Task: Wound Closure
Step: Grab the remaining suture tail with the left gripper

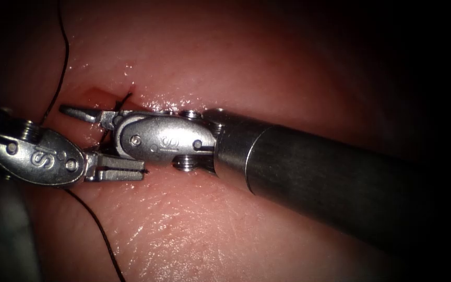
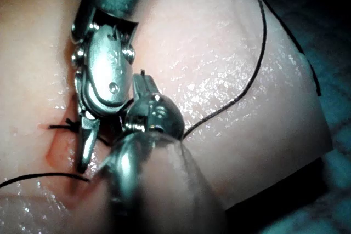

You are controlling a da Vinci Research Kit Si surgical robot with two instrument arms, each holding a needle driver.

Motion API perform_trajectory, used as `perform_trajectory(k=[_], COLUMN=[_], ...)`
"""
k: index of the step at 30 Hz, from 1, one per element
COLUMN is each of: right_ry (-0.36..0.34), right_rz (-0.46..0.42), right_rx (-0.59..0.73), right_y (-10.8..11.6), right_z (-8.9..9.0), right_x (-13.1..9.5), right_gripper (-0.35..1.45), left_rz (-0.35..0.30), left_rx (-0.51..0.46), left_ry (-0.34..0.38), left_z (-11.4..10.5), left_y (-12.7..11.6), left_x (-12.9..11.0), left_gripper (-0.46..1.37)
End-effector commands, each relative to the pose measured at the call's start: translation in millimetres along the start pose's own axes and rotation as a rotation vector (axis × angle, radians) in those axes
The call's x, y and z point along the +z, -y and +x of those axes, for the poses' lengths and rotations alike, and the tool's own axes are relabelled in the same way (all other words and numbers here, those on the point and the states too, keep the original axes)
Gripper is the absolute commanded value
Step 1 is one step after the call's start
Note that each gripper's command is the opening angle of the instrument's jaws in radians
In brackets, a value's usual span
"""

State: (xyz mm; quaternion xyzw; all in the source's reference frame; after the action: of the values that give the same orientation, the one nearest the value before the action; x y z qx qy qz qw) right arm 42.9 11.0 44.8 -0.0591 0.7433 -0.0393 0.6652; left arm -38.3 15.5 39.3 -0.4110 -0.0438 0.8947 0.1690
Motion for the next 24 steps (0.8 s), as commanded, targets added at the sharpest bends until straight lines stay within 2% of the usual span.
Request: perform_trajectory(k=[1,2,7,8,24], right_ry=[-0.003,-0.004,-0.006,-0.007,0.030], right_rz=[0.000,0.001,0.003,0.003,0.001], right_rx=[0.001,0.000,0.000,0.000,0.022], right_y=[-0.1,0.0,0.0,0.0,-0.3], right_z=[-0.1,-0.2,-0.2,-0.2,-0.1], right_x=[-0.1,-0.1,-0.1,-0.1,-0.7], right_gripper=[0.46,0.40,-0.27,-0.35,-0.35], left_rz=[-0.005,-0.005,-0.005,-0.006,-0.006], left_rx=[0.001,0.001,0.001,0.001,0.001], left_ry=[-0.001,-0.001,-0.001,-0.001,-0.001], left_z=[0.0,0.0,0.0,0.0,0.1], left_y=[0.0,0.0,0.0,0.0,-0.2], left_x=[0.0,0.0,0.0,0.0,-0.1], left_gripper=[-0.35,-0.35,-0.35,-0.35,-0.35])
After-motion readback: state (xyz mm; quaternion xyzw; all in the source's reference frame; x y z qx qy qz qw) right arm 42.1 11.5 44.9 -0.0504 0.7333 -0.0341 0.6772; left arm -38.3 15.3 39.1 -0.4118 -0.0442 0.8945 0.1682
